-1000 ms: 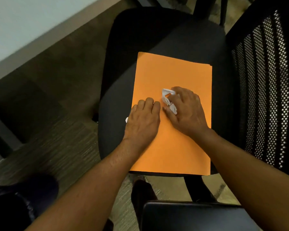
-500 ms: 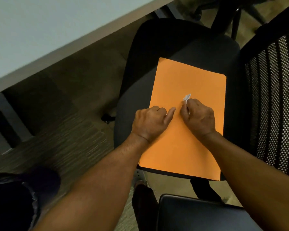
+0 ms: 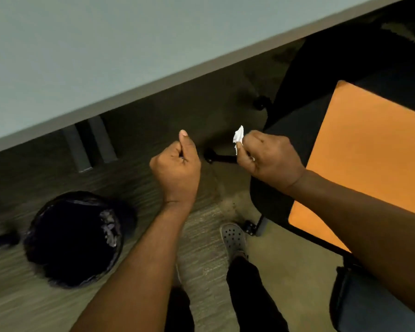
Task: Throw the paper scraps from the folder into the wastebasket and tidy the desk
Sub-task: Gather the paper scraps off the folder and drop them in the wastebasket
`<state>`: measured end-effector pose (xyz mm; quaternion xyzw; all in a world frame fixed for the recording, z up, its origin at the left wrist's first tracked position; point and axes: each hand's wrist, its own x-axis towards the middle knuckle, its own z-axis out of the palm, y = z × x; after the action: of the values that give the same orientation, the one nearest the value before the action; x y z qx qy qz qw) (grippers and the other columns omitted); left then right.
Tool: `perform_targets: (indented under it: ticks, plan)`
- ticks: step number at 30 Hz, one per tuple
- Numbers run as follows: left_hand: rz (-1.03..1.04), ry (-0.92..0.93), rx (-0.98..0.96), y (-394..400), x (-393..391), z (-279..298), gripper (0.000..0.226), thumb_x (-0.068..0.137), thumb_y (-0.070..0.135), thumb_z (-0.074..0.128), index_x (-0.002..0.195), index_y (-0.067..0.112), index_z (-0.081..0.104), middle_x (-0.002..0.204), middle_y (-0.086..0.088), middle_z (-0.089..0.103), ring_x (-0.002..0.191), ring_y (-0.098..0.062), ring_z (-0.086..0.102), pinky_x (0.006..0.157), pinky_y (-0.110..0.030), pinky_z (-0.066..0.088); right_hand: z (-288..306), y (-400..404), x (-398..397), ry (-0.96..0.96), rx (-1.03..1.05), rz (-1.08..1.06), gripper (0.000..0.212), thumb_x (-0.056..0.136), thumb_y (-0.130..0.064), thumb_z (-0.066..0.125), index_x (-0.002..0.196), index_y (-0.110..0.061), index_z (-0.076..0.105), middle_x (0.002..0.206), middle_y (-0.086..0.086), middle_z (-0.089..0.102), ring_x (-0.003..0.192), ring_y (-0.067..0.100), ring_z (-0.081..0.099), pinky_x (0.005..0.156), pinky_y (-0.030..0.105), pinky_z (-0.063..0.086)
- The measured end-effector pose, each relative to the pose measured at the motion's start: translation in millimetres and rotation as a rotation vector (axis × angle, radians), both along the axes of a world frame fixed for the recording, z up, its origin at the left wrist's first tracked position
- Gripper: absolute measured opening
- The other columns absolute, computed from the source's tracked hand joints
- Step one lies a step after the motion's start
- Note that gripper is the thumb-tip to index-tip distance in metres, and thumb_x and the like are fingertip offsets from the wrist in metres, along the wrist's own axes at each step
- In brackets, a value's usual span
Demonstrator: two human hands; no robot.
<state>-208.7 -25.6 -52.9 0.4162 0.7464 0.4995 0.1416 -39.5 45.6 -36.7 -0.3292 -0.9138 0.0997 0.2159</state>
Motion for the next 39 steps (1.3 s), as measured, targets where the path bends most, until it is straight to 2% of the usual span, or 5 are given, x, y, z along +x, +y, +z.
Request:
perform_targets:
  ticks: [7,19,25,29,39]
  plan:
    - [0.265,0.168,-0.129,-115.0,-138.2,-28.2,0.057,0.101,0.02,0.049,0.051,0.03,0.022,0.044,0.015,0.02,0.036,-0.005,0.02,0.041,-0.021,0.016,-15.0,-74.4,-157.4,-0.056,-0.227,0.375,0.026,0.095,-0.021,0.049,0.079,-0.005,0.06,0.073,0.011,0.06,0.053,0.026,0.055,0.042,0.033,0.039]
    - [0.761,0.051,-0.382,-271.0,-278.1,-118.0,0.054,0.099,0.026,0.048,0.048,0.011,0.038,0.041,-0.002,0.034,0.037,-0.02,0.031,0.043,-0.033,0.022,-116.2,-246.0,-355.7,-0.214,-0.471,0.473,0.027,0.101,-0.03,0.043,0.1,-0.007,0.057,0.087,0.014,0.066,0.07,0.038,0.065,0.054,0.033,0.031]
    - [0.661,0.083,-0.722,-305.2,-298.4,-169.4,0.055,0.1,0.039,0.03,0.09,0.0,0.068,0.093,-0.021,0.069,0.082,-0.038,0.063,0.062,-0.037,0.037,-177.5,-281.7,-379.5,-0.522,-0.532,0.334,0.052,0.1,-0.051,0.033,0.134,-0.013,0.04,0.13,0.018,0.053,0.114,0.037,0.052,0.078,0.044,0.046]
    - [0.316,0.129,-1.019,-342.6,-287.6,-185.1,0.059,0.103,0.044,0.016,0.15,0.012,0.033,0.16,-0.01,0.025,0.147,-0.03,0.02,0.115,-0.046,0.019,-192.8,-291.3,-375.4,-0.765,-0.44,0.318,0.069,0.096,-0.062,0.021,0.154,-0.026,0.009,0.162,0.009,0.005,0.147,0.035,0.007,0.112,0.059,0.02]
    - [0.23,0.208,-1.038,-366.6,-255.5,-176.1,0.06,0.102,0.044,0.006,0.155,0.015,0.004,0.165,-0.003,-0.004,0.151,-0.019,-0.004,0.122,-0.043,0.002,-176.7,-292.1,-359.9,-0.747,-0.34,0.413,0.069,0.097,-0.063,0.014,0.155,-0.028,0.0,0.164,0.002,-0.008,0.149,0.027,-0.009,0.118,0.054,-0.002]
